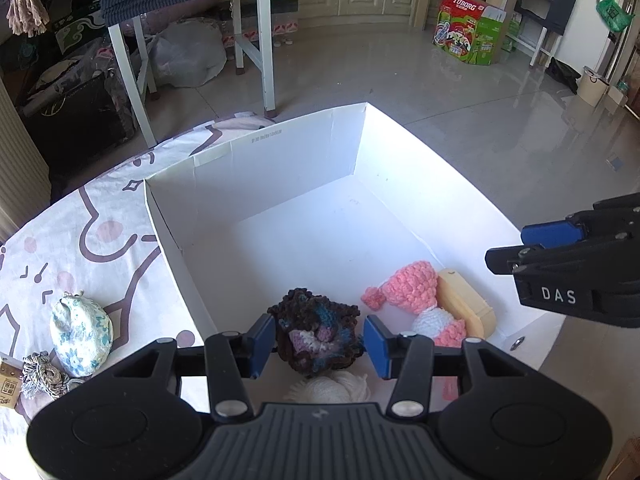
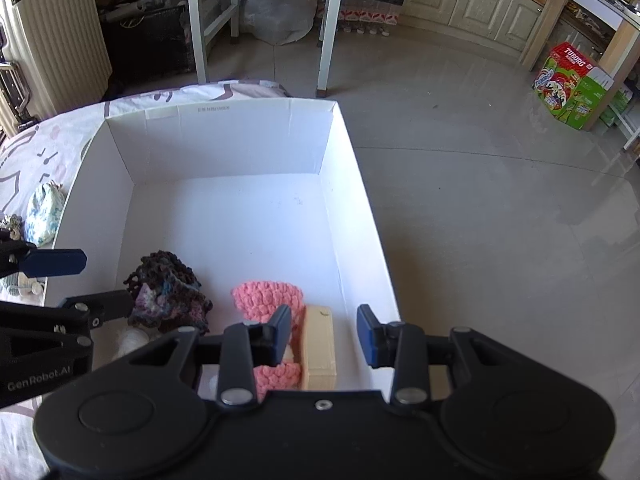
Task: Organize objects
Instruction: 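Lower the block into the box and open the right tool while the left tool releases the pouch, then withdraw both tools from the box back toward the remaining toys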
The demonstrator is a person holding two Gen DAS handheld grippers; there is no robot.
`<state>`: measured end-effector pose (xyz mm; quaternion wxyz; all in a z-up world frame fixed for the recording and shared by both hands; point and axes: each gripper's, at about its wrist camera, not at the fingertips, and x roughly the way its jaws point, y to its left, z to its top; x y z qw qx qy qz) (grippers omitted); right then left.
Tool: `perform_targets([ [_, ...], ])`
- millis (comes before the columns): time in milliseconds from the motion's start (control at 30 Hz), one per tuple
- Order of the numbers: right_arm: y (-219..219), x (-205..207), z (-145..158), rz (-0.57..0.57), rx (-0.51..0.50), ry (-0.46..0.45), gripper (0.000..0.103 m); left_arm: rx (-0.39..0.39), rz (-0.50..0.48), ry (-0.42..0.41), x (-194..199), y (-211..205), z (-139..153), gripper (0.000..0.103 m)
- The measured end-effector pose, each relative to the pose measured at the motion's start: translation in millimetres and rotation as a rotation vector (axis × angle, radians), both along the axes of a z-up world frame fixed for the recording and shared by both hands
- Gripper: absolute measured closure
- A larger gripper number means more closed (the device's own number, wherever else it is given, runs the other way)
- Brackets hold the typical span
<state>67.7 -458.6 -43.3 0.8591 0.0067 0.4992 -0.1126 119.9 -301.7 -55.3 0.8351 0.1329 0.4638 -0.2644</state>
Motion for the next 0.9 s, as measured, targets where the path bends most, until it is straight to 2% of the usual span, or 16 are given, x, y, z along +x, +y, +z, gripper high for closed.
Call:
perform_targets([
  [300, 1.9, -18.7, 32.6, -0.026, 0.036, -0.092, 0.065, -0.034, 0.008, -0.024, -7.5, 13.8, 28.3, 0.05],
  [467, 4.5, -32.5, 48.5, -0.052, 0.051, -0.134, 0.062, -0.04, 0.008, -0.046, -17.1, 22.5, 42.2, 0.032],
  [533, 5.7, -37.6, 53.2, -0.061, 0.055, -0.147, 0.057, -0.031, 0.013, -0.057, -20.9, 25.3, 46.5, 0.025],
  [700, 11.3, -50.6, 61.1, -0.09, 0.046, -0.171, 0.055, -0.034, 0.025, -0.053, -29.2, 34.2, 52.7, 0.019],
  [767, 13.4, -57.2, 63.2, -0.097, 0.048, -0.18, 0.051, -0.043, 0.034, -0.05, -31.8, 38.7, 54.9, 0.014],
  [900, 18.4, -65.3, 64.9, -0.113, 0.02, -0.186, 0.031, -0.049, 0.041, -0.06, -37.0, 47.4, 58.4, 0.009],
])
